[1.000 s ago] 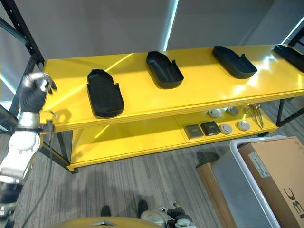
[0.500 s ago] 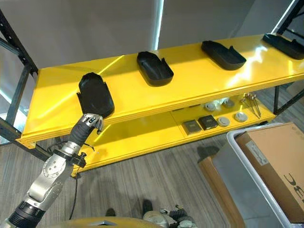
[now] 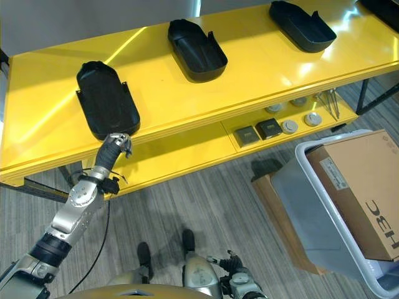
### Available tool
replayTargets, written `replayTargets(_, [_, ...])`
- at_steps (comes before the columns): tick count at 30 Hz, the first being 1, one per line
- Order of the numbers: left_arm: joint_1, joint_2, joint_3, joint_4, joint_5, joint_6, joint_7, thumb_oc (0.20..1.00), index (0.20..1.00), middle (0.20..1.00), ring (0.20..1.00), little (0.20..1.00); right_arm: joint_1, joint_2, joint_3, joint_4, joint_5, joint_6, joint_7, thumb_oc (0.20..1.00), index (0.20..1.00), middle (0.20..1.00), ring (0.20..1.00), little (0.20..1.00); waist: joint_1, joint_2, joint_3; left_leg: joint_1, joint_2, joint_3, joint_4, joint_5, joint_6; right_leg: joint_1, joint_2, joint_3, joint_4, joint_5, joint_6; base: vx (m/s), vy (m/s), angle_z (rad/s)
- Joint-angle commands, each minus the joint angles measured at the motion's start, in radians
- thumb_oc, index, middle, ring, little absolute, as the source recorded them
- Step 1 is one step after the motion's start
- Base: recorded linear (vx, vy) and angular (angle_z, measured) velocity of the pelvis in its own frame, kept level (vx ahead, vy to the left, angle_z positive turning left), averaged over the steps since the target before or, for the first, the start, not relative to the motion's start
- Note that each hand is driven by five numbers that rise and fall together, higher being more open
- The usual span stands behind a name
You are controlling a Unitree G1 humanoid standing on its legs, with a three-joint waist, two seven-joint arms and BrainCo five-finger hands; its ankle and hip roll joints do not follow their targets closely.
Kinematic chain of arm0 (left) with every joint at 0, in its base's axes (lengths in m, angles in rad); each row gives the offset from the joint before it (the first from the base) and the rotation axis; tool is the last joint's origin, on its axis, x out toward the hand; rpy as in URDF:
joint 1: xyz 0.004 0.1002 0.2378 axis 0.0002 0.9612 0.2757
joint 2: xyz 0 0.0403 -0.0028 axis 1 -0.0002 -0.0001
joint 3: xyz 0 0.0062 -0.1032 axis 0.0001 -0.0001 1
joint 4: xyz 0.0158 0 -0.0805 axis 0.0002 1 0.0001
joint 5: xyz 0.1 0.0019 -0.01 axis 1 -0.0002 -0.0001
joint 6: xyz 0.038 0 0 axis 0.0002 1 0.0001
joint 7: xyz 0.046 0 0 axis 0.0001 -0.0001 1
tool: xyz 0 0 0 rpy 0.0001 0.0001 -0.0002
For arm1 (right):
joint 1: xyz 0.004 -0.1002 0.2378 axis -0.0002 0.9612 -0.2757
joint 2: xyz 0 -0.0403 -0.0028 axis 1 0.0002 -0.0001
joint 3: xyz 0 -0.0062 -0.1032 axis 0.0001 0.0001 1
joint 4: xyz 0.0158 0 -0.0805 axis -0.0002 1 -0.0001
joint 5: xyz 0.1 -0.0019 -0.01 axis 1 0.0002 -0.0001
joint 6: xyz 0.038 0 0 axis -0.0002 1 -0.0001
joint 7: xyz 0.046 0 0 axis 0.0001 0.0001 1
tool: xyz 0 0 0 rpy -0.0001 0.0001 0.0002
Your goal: Move parts from the plastic box to the shelf.
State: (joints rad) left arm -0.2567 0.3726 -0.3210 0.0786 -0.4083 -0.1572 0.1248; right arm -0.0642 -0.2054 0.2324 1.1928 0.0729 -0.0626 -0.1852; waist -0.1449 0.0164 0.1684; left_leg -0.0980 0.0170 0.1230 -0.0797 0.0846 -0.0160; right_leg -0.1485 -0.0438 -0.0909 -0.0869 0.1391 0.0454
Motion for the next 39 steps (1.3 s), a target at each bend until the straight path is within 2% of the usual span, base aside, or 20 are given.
replayTargets(1, [-0.111,-0.009,0.055,0.013,0.036,-0.089,0.068,0.2,0.2,0.2,0.2,0.2,-0.011,0.04,0.059,0.009,-0.002,0.001,-0.019,1.0,1.0,1.0,1.0,1.0,0.0,-0.04,0.006,0.025,0.052,0.016,-0.008,-0.051,-0.039,-0.017,-0.062,0.006,0.0,-0.012,0.087,0.0,0.0,0.0])
replayTargets(9, [-0.176,-0.002,0.078,0.059,0.045,-0.101,0.125,0.2,0.2,0.2,0.2,0.2,-0.033,0.038,0.078,-0.039,0.015,-0.02,-0.03,1.0,1.0,1.0,1.0,1.0,-0.004,-0.042,0.015,0.008,0.056,0.016,-0.008,-0.045,-0.044,-0.032,-0.058,0.01,0.0,-0.009,0.086,0.01,-0.006,-0.02])
replayTargets(13, [-0.228,0.011,0.095,0.14,0.052,-0.102,0.174,0.2,0.2,0.2,0.2,0.2,-0.041,0.037,0.091,-0.046,0.012,-0.024,-0.032,1.0,1.0,1.0,1.0,1.0,-0.008,-0.041,0.017,0.001,0.061,0.013,-0.008,-0.041,-0.048,-0.037,-0.056,0.007,0.0,-0.01,0.084,0.0,0.0,0.0])
replayTargets(17, [-0.286,0.035,0.111,0.218,0.081,-0.099,0.237,0.2,0.2,0.2,0.2,0.2,-0.045,0.039,0.103,-0.05,0.014,-0.03,-0.036,1.0,1.0,1.0,1.0,1.0,-0.013,-0.043,0.02,-0.008,0.065,0.014,-0.008,-0.037,-0.051,-0.046,-0.052,0.007,0.0,-0.009,0.084,0.0,0.0,0.0])
replayTargets(21, [-0.383,0.099,0.098,0.333,0.166,-0.079,0.289,0.2,0.2,0.2,0.2,0.2,-0.039,0.034,0.118,-0.043,0.006,-0.035,-0.035,1.0,1.0,1.0,1.0,1.0,-0.026,-0.048,0.017,-0.016,0.071,0.019,-0.008,-0.032,-0.056,-0.058,-0.047,0.013,0.0,-0.006,0.084,0.0,-0.005,-0.01])
replayTargets(25, [-0.439,0.131,0.086,0.36,0.166,-0.081,0.299,0.2,0.2,0.2,0.2,0.2,-0.034,0.03,0.115,-0.034,0.011,-0.037,-0.039,1.0,1.0,1.0,1.0,1.0,-0.03,-0.054,0.016,-0.018,0.076,0.022,-0.008,-0.031,-0.059,-0.061,-0.044,0.014,0.0,-0.003,0.085,-0.01,-0.012,-0.04])
replayTargets(30, [-0.334,0.097,0.129,0.212,0.16,-0.104,0.285,0.2,0.2,0.2,0.2,0.2,-0.019,0.03,0.091,-0.009,0.008,-0.028,-0.045,1.0,1.0,1.0,1.0,1.0,-0.015,-0.058,0.016,0.014,0.078,0.021,-0.008,-0.041,-0.058,-0.03,-0.043,0.016,0.0,-0.013,0.082,0.01,-0.004,0.0])
replayTargets(31, [-0.162,0.052,0.178,0.048,0.138,-0.123,0.231,0.2,0.2,0.2,0.2,0.2,-0.01,0.032,0.053,0.003,0.013,-0.02,-0.047,1.0,1.0,1.0,1.0,1.0,0.004,-0.056,0.008,0.04,0.075,0.014,-0.008,-0.05,-0.055,0.001,-0.046,0.006,0.0,-0.024,0.078,0.05,0.005,0.05])
replayTargets(32, [-0.11,0.042,0.183,0.008,0.139,-0.124,0.21,0.2,0.2,0.2,0.2,0.2,-0.005,0.032,0.046,0.007,0.01,-0.017,-0.047,1.0,1.0,1.0,1.0,1.0,0.01,-0.055,0.004,0.049,0.074,0.012,-0.008,-0.054,-0.053,0.013,-0.047,0.002,0.0,-0.028,0.077,0.05,0.005,0.01])
replayTargets(33, [-0.107,0.041,0.184,0.004,0.14,-0.122,0.209,0.2,0.2,0.2,0.2,0.2,-0.004,0.032,0.047,0.006,0.01,-0.017,-0.047,1.0,1.0,1.0,1.0,1.0,0.009,-0.055,0.004,0.051,0.074,0.012,-0.008,-0.054,-0.053,0.015,-0.047,0.002,0.0,-0.028,0.077,0.05,0.008,-0.03])
replayTargets(34, [0.005,0.034,0.204,-0.056,0.15,-0.122,0.163,0.2,0.2,0.2,0.2,0.2,0.005,0.031,0.03,0.015,0.001,-0.011,-0.04,1.0,1.0,1.0,1.0,1.0,0.027,-0.052,-0.009,0.074,0.071,0.006,-0.008,-0.062,-0.05,0.041,-0.05,-0.009,0.001,-0.038,0.076,0.06,0.006,0.08])
replayTargets(36, [0.054,0.021,0.207,-0.076,0.138,-0.12,0.148,0.2,0.2,0.2,0.2,0.2,0.006,0.031,0.027,0.021,-0.001,-0.008,-0.037,1.0,1.0,1.0,1.0,1.0,0.033,-0.051,-0.015,0.091,0.07,0.0,-0.008,-0.067,-0.048,0.061,-0.052,-0.015,0.003,-0.044,0.075,0.06,0.002,0.24])
replayTargets(37, [0.142,0.011,0.224,-0.108,0.131,-0.121,0.126,0.2,0.2,0.2,0.2,0.2,0.004,0.038,0.017,0.032,-0.004,-0.005,-0.035,1.0,1.0,1.0,1.0,1.0,0.049,-0.051,-0.034,0.114,0.068,-0.007,-0.008,-0.075,-0.046,0.089,-0.056,-0.024,0.006,-0.056,0.072,0.03,0.0,0.24])
replayTargets(39, [0.187,0.002,0.229,-0.123,0.126,-0.123,0.113,0.2,0.2,0.2,0.2,0.2,0.0,0.044,0.016,0.038,-0.008,-0.004,-0.037,1.0,1.0,1.0,1.0,1.0,0.056,-0.052,-0.039,0.131,0.065,-0.01,-0.008,-0.077,-0.044,0.109,-0.056,-0.027,0.008,-0.063,0.07,0.03,-0.005,0.19])
